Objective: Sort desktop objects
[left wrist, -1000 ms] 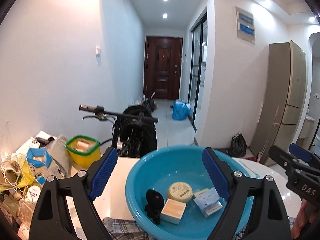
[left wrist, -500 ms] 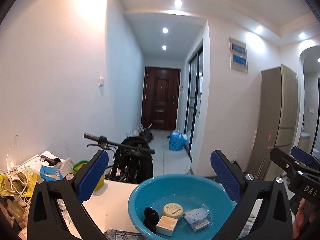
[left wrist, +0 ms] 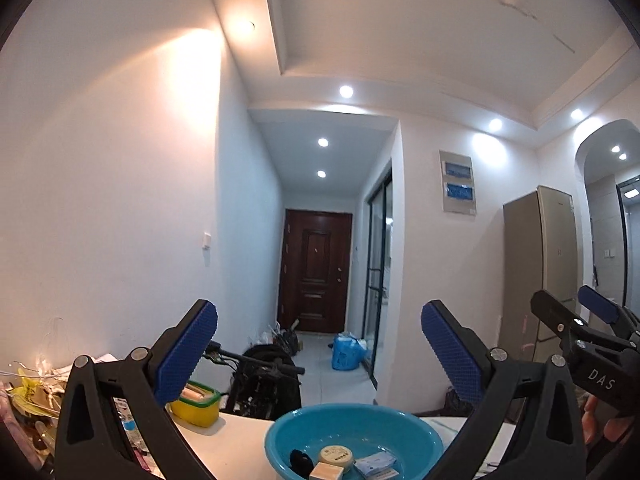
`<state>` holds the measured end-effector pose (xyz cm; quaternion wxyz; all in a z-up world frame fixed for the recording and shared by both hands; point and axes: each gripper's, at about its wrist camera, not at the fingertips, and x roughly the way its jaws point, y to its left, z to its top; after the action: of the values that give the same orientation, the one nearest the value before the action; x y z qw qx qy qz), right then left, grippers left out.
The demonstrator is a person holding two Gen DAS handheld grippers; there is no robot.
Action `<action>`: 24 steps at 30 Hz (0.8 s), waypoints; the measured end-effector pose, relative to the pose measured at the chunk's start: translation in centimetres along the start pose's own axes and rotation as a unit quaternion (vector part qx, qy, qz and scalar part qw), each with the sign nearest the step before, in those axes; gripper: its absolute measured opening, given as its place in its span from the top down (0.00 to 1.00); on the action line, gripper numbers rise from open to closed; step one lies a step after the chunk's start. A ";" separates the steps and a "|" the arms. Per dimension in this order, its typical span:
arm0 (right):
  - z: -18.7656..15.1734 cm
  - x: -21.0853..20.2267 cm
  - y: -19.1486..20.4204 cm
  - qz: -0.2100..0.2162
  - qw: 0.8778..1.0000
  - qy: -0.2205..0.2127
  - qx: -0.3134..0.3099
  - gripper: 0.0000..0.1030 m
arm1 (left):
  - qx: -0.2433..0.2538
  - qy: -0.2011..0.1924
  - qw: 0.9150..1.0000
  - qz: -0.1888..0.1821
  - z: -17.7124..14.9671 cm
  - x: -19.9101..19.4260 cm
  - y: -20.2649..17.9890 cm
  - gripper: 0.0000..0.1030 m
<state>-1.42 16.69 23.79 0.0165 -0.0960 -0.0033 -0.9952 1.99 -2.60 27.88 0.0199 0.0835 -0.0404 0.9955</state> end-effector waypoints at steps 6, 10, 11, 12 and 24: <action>1.3 -3.5 1.0 0.019 0.999 -0.042 0.008 0.05 | -0.002 -0.034 0.999 0.015 1.3 -4.0 0.4 0.00; 1.8 -5.5 2.0 0.021 0.998 -0.052 -0.001 0.05 | 0.020 -0.038 0.999 0.015 2.0 -5.9 0.3 0.00; 1.7 -6.0 2.2 0.020 0.998 -0.052 -0.004 0.05 | 0.023 -0.039 0.999 0.017 2.0 -6.4 0.3 0.00; 1.6 -6.5 2.2 0.018 0.999 -0.050 -0.005 0.05 | 0.025 -0.039 0.999 0.019 1.9 -6.9 0.5 0.00; -5.4 -12.2 2.0 0.018 1.000 0.021 -0.005 0.00 | -0.009 0.023 1.000 0.008 -5.6 -11.2 2.8 0.00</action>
<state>9.54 15.07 16.18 0.0338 -0.0755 0.0034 -0.9966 11.93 -5.26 20.28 0.0136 0.0602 -0.0500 0.9968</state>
